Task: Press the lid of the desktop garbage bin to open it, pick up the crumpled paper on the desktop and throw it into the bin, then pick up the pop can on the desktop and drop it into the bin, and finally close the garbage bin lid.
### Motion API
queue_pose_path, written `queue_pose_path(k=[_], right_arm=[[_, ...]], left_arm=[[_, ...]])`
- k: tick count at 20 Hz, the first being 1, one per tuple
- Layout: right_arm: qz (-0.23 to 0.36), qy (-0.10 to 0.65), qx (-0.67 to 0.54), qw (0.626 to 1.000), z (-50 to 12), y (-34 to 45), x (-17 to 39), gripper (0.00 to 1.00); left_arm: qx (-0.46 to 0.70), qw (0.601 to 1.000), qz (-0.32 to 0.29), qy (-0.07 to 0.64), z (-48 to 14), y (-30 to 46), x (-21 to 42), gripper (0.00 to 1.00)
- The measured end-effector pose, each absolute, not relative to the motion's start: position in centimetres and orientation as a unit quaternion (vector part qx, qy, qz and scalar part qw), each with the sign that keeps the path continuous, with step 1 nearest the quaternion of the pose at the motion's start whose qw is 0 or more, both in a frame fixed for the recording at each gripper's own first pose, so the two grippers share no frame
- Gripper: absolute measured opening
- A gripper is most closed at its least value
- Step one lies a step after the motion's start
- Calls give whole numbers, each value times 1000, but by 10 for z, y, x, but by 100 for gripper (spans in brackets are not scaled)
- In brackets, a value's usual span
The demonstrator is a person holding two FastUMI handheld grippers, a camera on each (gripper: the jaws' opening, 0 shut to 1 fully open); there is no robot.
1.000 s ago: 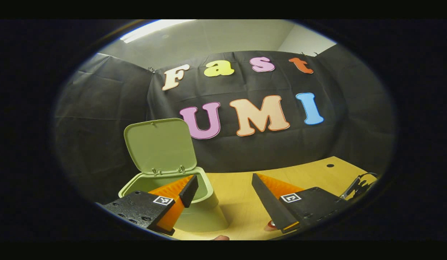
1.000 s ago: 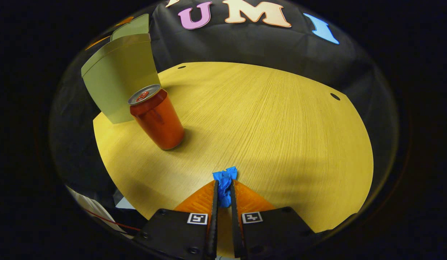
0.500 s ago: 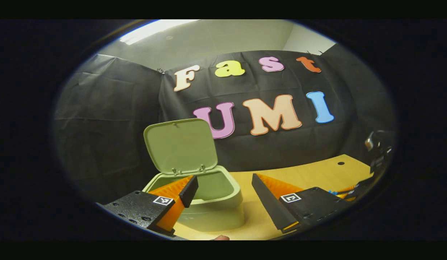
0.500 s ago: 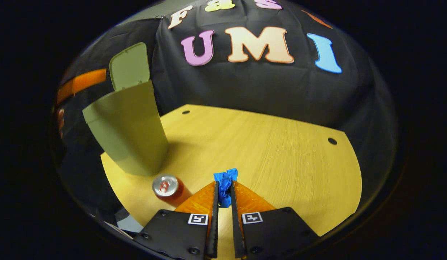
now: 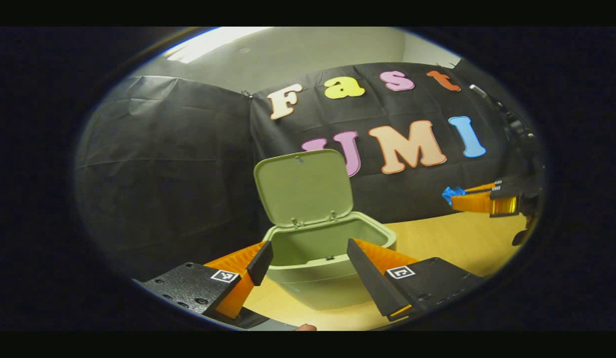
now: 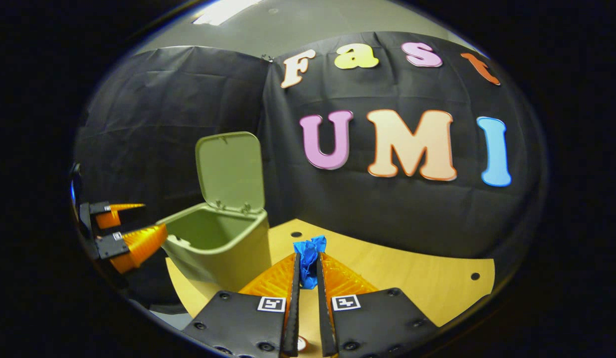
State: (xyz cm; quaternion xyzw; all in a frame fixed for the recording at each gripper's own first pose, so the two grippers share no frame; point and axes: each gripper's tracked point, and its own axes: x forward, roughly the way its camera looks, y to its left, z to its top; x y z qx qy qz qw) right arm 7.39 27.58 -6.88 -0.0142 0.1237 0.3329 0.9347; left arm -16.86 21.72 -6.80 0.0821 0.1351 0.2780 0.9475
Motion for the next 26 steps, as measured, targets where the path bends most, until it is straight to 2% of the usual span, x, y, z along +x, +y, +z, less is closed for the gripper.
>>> queue_pose_path(k=[4,9,13,19,26], right_arm=[[390,93,-19,916,-43,347,72,19],[434,109,-25,894,-54,410,59,18],[413,98,-33,905,-54,410,64,99],[340,73,-18,938,-41,331,77,98],[226,94,-4,969,-50,204,91,98]], left_arm=[[90,931,323,141,-65,251,-203,92],[90,920,353,144,-65,278,-221,92],[90,931,329,132,-63,274,-201,92],[61,961,251,101,-64,226,-135,92],[21,990,113,87,-73,126,-71,91]])
